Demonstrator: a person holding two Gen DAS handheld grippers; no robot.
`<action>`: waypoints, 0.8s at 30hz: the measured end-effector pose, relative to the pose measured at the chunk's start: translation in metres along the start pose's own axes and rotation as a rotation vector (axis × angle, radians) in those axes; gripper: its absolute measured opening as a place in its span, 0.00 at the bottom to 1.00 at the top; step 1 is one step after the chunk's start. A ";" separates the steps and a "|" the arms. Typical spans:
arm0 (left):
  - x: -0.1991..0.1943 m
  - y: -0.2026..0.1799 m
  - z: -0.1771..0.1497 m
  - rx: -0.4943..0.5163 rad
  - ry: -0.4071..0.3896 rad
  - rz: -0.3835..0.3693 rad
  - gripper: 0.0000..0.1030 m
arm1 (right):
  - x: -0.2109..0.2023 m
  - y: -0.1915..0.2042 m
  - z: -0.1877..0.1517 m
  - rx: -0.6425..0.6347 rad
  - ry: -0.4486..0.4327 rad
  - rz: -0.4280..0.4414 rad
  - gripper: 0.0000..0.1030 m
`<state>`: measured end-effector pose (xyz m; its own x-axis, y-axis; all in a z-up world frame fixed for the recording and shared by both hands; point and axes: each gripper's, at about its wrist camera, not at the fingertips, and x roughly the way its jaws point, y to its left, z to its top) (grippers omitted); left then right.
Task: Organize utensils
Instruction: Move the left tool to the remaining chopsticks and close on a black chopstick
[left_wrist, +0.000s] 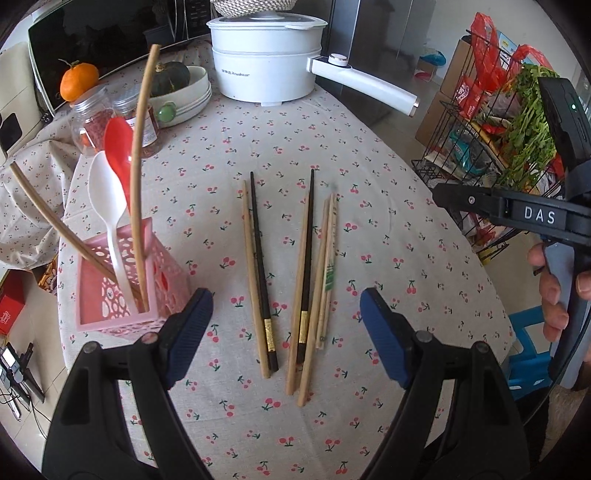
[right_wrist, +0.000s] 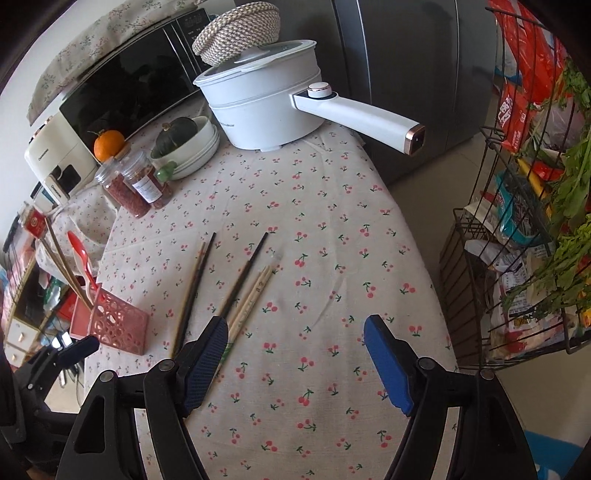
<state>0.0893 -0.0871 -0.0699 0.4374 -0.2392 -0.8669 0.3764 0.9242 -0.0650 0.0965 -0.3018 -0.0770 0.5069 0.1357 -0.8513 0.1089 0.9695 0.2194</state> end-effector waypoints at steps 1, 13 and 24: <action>0.004 -0.003 0.004 0.006 0.008 0.008 0.80 | 0.001 -0.005 0.001 0.012 0.003 -0.002 0.75; 0.078 -0.011 0.069 -0.011 0.108 0.113 0.27 | 0.029 -0.049 0.014 0.131 0.063 -0.035 0.75; 0.142 0.014 0.090 -0.130 0.202 0.176 0.11 | 0.042 -0.045 0.017 0.109 0.092 -0.027 0.75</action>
<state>0.2300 -0.1351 -0.1492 0.3106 -0.0193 -0.9503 0.1958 0.9796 0.0441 0.1271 -0.3432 -0.1148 0.4225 0.1324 -0.8966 0.2162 0.9460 0.2416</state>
